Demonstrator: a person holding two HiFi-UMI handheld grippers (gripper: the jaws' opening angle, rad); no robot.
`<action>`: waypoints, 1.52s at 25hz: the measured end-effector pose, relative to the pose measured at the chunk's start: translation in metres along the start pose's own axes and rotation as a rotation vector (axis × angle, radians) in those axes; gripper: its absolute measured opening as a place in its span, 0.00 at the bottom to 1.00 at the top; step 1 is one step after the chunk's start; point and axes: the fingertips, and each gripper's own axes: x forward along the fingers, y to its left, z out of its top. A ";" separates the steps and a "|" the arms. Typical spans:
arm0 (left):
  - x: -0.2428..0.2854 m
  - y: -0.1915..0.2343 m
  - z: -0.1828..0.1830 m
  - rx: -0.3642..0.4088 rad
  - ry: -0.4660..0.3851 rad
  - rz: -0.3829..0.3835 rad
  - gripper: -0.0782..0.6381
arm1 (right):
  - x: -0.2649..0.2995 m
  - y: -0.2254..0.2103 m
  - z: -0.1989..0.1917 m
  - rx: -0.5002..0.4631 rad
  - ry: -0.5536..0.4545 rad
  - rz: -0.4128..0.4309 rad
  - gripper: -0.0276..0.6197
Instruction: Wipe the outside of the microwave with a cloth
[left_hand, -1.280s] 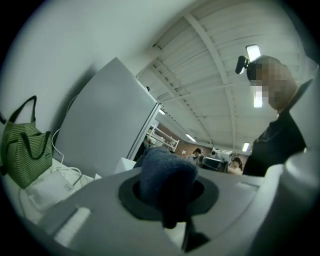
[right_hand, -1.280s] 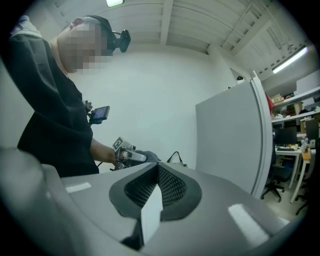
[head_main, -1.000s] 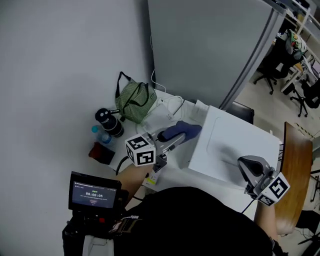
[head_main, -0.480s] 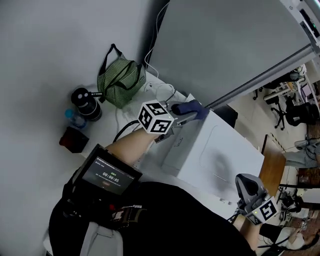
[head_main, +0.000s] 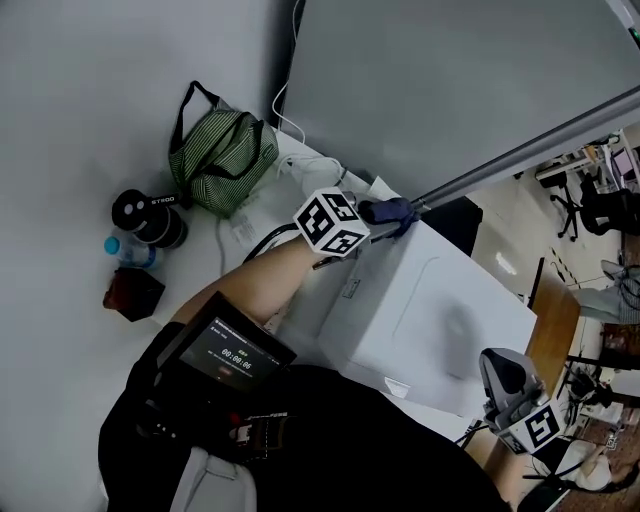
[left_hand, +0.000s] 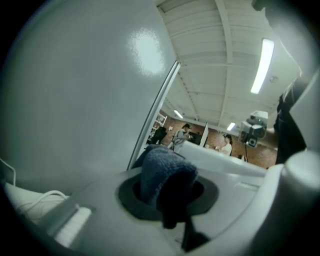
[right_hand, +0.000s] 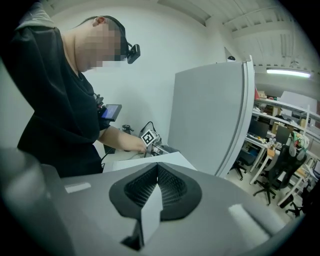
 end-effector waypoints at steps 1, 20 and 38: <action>0.005 0.006 -0.008 0.009 0.037 0.006 0.18 | -0.001 -0.002 -0.002 0.007 0.002 -0.005 0.05; 0.044 0.077 -0.144 -0.188 0.330 0.117 0.18 | -0.003 -0.014 -0.029 0.062 0.096 -0.027 0.05; -0.027 -0.060 -0.026 -0.002 0.237 0.033 0.19 | -0.013 0.000 -0.007 0.005 0.015 -0.026 0.05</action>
